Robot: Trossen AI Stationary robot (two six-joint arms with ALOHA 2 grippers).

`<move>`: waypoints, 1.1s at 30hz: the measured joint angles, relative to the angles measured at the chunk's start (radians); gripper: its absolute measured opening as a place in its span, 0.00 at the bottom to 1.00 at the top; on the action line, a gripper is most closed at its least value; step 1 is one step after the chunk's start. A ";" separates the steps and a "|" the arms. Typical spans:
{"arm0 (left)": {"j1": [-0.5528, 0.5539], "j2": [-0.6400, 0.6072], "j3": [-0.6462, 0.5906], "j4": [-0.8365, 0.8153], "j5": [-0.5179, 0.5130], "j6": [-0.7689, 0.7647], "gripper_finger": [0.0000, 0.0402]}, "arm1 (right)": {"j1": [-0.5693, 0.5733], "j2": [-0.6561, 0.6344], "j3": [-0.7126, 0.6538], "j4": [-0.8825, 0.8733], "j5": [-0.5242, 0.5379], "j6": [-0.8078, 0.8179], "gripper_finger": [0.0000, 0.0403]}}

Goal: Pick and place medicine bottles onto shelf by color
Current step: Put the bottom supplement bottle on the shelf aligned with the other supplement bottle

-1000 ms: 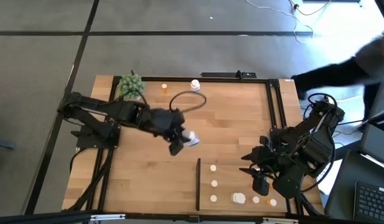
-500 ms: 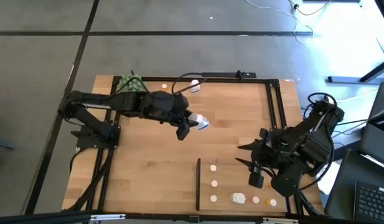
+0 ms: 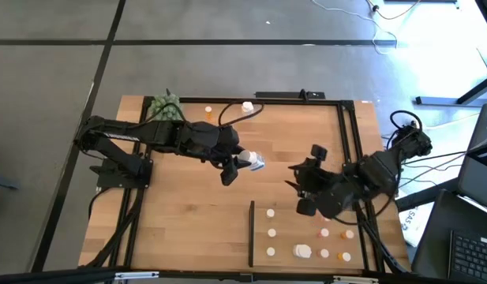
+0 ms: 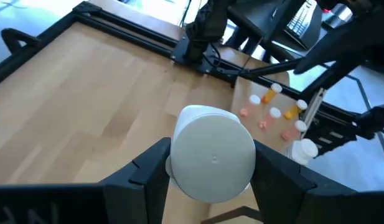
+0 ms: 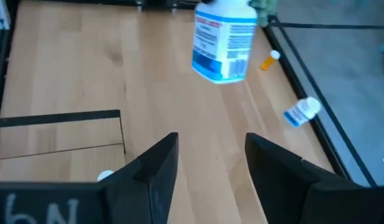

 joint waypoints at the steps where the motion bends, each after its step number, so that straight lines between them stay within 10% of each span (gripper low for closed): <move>1: -0.004 0.000 0.000 0.000 -0.011 0.000 0.44 | -0.015 0.000 0.000 0.015 -0.022 -0.032 0.47; 13: -0.010 0.000 0.000 -0.001 -0.047 0.000 0.44 | -0.156 0.007 0.000 0.107 -0.346 -0.215 0.43; 24: -0.015 0.000 0.000 -0.002 -0.047 0.000 0.44 | -0.237 0.027 0.000 0.188 -0.282 -0.373 0.62; 33: -0.036 0.000 0.001 -0.005 -0.047 0.001 0.44 | -0.355 0.054 -0.001 0.259 -0.422 -0.433 0.64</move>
